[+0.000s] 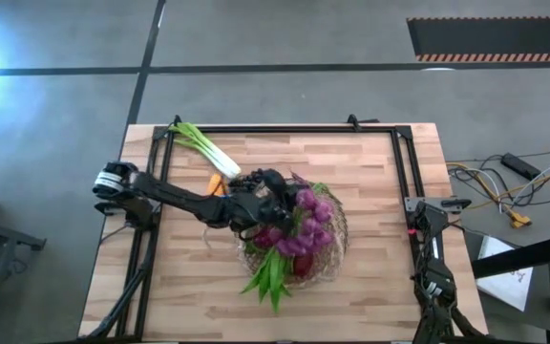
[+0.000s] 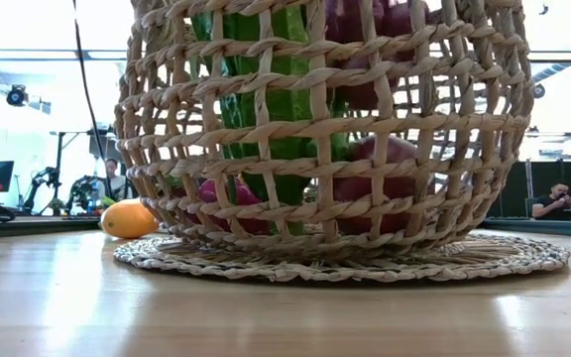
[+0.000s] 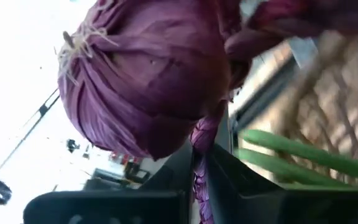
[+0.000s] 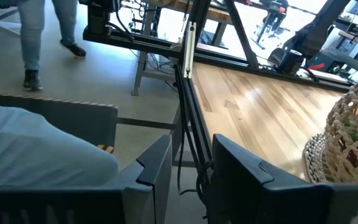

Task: Build produce basket
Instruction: Put the onions into the basket

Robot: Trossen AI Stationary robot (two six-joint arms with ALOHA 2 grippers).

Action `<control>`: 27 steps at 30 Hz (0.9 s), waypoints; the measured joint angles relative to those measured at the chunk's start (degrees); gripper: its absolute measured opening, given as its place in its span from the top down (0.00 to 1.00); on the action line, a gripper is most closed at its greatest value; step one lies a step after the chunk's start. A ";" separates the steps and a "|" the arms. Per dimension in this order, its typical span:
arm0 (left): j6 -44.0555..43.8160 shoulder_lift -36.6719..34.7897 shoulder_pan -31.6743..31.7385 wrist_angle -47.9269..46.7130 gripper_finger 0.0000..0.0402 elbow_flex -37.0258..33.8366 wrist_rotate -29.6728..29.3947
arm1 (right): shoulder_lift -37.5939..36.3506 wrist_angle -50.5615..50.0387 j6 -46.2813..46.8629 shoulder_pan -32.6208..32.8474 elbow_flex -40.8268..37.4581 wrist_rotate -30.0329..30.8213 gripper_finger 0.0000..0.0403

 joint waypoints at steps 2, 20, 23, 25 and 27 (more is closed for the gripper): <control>4.18 1.88 0.00 0.04 0.98 -0.09 -1.93 | 0.00 -0.01 0.04 0.00 0.00 0.01 0.73; 33.61 5.41 -0.86 5.12 0.98 -0.11 -17.59 | 0.00 -0.09 0.17 -0.02 0.00 0.02 0.73; 36.93 3.66 -1.40 5.35 0.98 0.49 -19.50 | 0.02 -0.15 -0.02 -0.04 0.00 0.02 0.73; 37.72 2.15 -1.68 5.76 0.98 0.67 -19.79 | 0.02 -0.13 -0.02 -0.02 -0.02 0.02 0.73; 39.89 0.61 -1.99 5.86 0.98 0.68 -20.23 | 0.02 -0.06 -0.01 -0.04 -0.02 0.02 0.73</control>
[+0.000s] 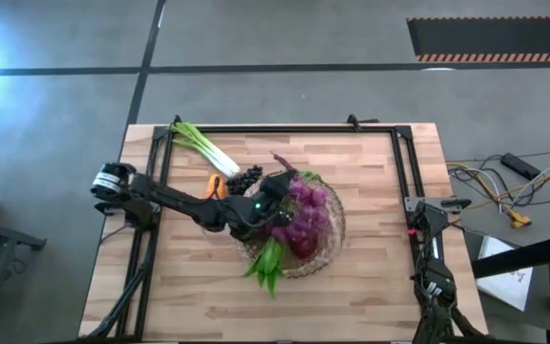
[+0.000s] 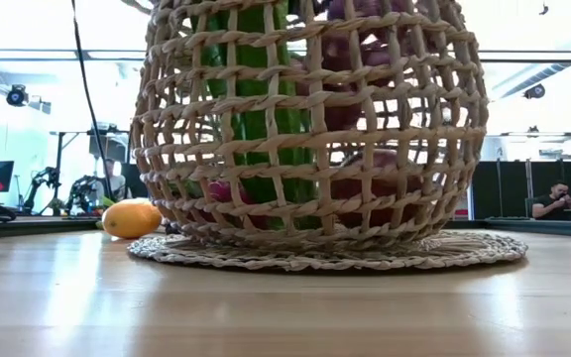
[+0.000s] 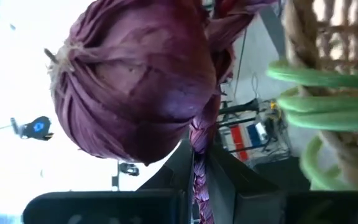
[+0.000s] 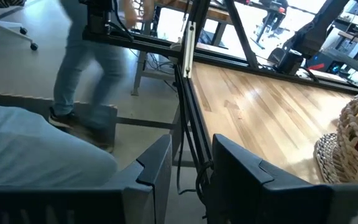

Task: Build produce basket
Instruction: Put the onions into the basket

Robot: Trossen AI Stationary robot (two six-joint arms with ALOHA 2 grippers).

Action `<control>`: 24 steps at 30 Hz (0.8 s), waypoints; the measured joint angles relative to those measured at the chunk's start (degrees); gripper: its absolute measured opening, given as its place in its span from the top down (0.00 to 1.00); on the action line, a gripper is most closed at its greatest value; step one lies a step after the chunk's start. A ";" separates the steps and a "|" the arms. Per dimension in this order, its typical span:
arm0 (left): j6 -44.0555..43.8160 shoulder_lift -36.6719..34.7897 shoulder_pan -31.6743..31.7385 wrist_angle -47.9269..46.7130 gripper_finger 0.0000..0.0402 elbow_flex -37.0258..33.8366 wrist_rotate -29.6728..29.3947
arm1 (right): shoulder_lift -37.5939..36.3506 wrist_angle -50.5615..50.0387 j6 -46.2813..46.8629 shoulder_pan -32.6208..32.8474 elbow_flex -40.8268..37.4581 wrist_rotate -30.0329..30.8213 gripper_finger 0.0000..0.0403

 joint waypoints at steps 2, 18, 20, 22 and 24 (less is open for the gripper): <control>1.84 -1.42 -0.16 -0.12 0.98 -0.18 -0.19 | 0.00 0.00 0.03 0.00 -0.02 0.00 0.73; -19.45 0.47 0.05 -21.00 0.98 -0.08 3.62 | 0.00 0.04 0.46 0.00 -0.76 -0.02 0.73; -19.74 0.59 0.36 -21.20 0.95 0.34 3.60 | 0.00 0.07 0.46 0.01 -0.76 -0.02 0.73; -22.20 0.70 0.73 -21.90 0.91 1.05 3.58 | 0.00 0.07 0.46 0.00 -0.76 -0.02 0.73; -25.22 0.50 1.02 -22.80 0.84 2.02 3.51 | 0.00 0.07 0.46 0.00 -0.76 -0.02 0.73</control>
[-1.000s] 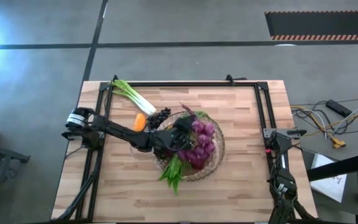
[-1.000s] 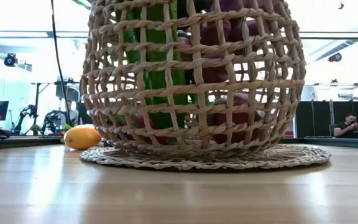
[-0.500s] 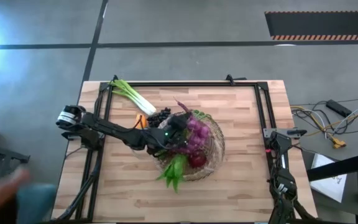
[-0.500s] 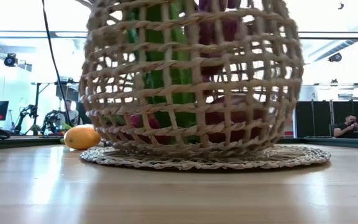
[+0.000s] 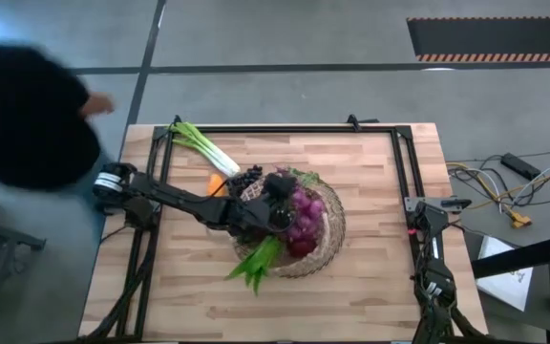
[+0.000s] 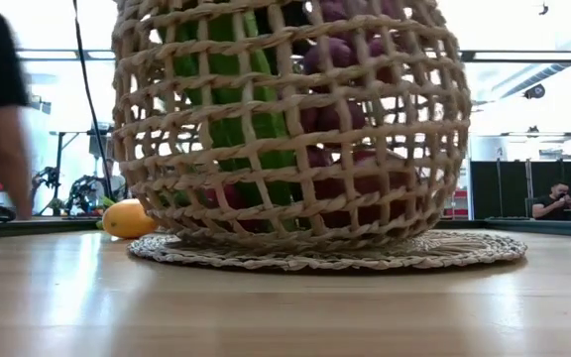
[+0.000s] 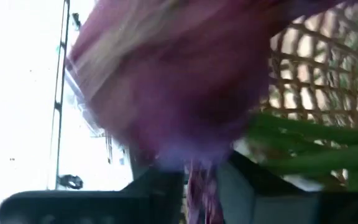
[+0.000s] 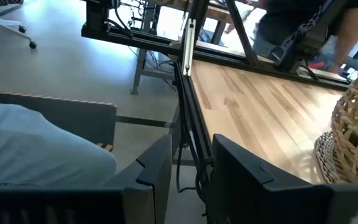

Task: Build produce basket
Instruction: Put the onions into the basket, then put the mango into the basket

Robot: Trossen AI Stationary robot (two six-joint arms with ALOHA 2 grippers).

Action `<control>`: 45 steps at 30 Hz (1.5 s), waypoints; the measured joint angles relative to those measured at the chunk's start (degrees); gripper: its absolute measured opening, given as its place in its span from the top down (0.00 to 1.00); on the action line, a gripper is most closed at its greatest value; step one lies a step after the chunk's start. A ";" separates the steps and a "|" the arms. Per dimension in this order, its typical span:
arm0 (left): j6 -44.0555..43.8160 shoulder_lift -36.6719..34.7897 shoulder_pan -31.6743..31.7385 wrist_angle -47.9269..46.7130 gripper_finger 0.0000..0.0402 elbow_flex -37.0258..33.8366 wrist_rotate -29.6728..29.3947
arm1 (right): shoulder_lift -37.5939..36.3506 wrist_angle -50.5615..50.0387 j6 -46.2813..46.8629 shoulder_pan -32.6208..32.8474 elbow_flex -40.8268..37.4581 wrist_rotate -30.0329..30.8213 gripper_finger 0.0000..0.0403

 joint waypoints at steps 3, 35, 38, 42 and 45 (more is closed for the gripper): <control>-3.07 -0.49 0.05 -1.39 0.72 2.06 -0.28 | 0.00 0.00 0.00 0.00 0.00 0.00 0.73; -114.29 -19.95 4.13 -102.45 0.45 20.19 19.11 | 0.00 0.23 0.15 -0.11 -0.96 0.05 0.73; -116.32 -22.53 6.44 -102.26 0.45 14.94 20.43 | 0.00 0.39 0.12 -0.11 -1.01 0.04 0.73; -115.77 -26.85 10.32 -95.69 0.45 5.95 25.29 | 0.00 0.42 0.02 -0.11 -1.11 0.04 0.73; -115.88 -29.86 14.38 -93.19 0.45 -1.33 28.11 | 0.00 0.46 0.39 -0.11 -1.57 0.07 0.73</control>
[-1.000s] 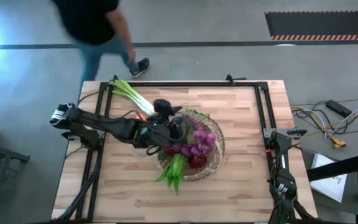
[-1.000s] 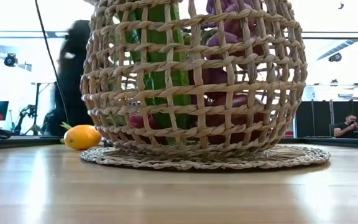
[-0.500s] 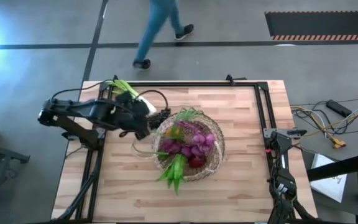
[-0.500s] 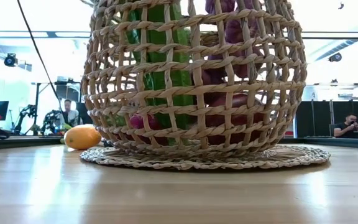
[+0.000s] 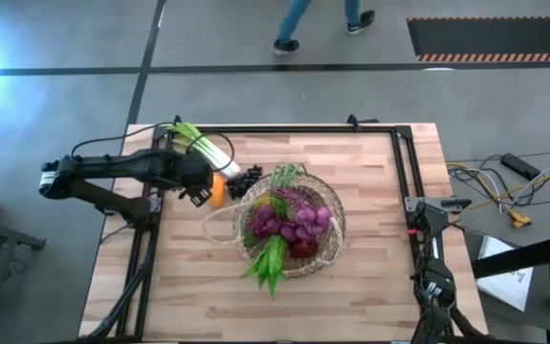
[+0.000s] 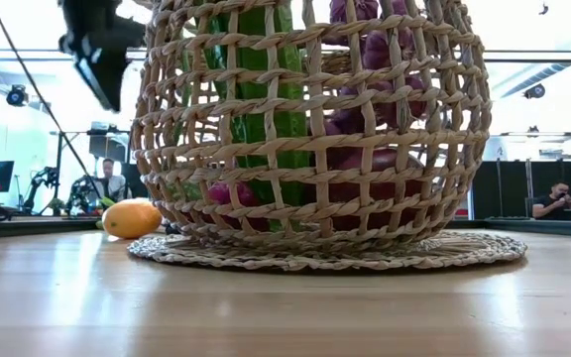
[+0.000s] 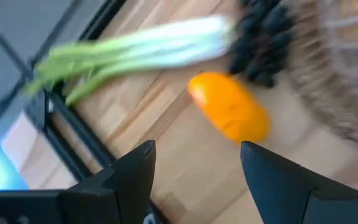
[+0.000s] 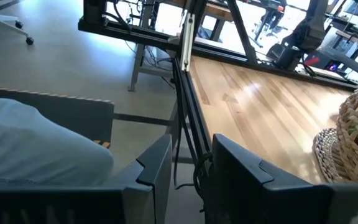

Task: Build produce basket
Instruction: Put the mango into the basket

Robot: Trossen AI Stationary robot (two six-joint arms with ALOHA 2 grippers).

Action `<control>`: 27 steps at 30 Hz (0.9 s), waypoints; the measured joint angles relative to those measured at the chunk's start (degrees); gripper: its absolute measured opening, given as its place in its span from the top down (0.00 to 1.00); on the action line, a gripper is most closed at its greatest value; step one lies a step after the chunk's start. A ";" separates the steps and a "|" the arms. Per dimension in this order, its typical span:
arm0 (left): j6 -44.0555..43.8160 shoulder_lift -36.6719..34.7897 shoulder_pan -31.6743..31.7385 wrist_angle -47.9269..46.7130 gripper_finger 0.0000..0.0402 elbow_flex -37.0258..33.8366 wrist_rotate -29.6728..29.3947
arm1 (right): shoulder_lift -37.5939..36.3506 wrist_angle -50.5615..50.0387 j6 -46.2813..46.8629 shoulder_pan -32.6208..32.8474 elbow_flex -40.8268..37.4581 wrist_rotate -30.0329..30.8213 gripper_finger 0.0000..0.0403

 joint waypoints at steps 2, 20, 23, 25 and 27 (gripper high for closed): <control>0.01 -2.29 3.14 1.50 0.45 -4.57 0.83 | 0.00 -0.01 0.35 0.00 -0.41 -0.02 0.73; 4.55 -8.94 19.33 43.87 0.23 -33.03 21.17 | 0.00 0.07 2.23 -0.02 -1.42 -0.02 0.73; 2.99 -6.97 20.46 45.04 0.13 -33.86 22.23 | 0.00 0.13 2.23 -0.11 -1.42 0.00 0.73; 1.70 -4.97 20.50 44.81 0.09 -34.41 22.12 | 0.00 0.15 2.23 -0.21 -1.42 0.00 0.73; 1.55 -2.80 20.49 44.90 0.08 -35.02 22.04 | 0.00 0.14 2.23 -0.37 -1.42 -0.01 0.73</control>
